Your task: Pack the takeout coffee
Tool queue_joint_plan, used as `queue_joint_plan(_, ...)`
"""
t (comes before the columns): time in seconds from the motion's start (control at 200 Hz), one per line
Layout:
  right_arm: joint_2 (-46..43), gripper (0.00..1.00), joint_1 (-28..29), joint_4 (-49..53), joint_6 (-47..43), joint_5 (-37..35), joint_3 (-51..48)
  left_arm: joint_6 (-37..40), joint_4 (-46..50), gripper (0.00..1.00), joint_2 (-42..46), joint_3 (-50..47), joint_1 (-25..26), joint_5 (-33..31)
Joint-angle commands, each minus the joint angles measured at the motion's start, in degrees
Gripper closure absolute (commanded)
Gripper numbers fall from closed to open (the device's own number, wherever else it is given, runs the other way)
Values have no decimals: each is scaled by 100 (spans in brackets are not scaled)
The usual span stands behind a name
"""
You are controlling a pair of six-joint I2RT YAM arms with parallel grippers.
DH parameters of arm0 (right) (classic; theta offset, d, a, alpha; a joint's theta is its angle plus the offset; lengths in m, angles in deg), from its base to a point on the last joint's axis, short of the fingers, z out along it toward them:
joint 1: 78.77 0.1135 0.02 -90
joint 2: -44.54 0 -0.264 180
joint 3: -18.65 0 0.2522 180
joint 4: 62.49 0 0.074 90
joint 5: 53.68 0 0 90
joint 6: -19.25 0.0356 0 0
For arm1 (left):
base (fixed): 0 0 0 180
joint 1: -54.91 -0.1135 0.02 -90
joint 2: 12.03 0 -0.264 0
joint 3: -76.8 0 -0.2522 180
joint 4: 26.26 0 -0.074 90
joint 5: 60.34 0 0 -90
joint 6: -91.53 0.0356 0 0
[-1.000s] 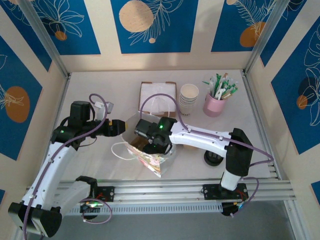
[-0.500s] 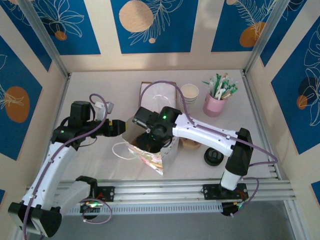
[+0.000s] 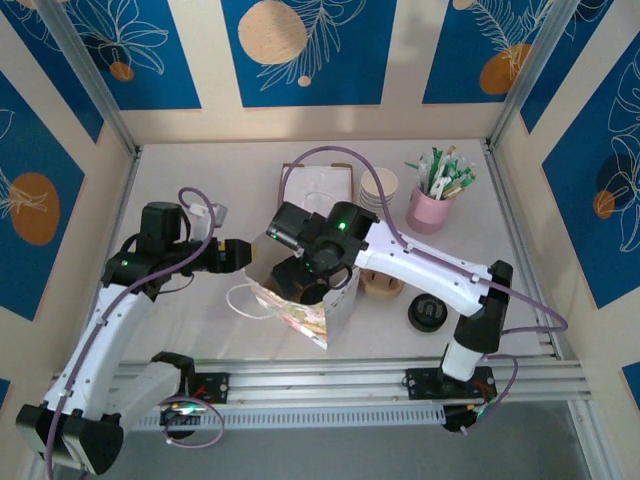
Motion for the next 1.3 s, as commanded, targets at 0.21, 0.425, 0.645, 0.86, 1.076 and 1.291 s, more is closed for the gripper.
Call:
queue_joint_plan(0.21,-398,14,114,601,221,-247,371,-32,34,32,-5,-9,72,-187)
queue_joint_plan(0.425,-596,18,162,641,241,-299,415,-81,1,32,-23,43,69,-226)
queue_joint_plan(0.645,-870,17,158,519,218,-327,474,-98,23,32,-36,123,68,-267)
queue_joint_plan(0.86,-1153,15,158,390,180,-248,424,-158,-17,28,-29,183,72,-284)
queue_joint_plan(1.076,-1317,10,154,355,169,-281,424,-194,3,22,-10,261,77,-311)
queue_joint_plan(1.291,-1622,8,151,114,102,-458,307,-211,9,18,103,359,76,-397)
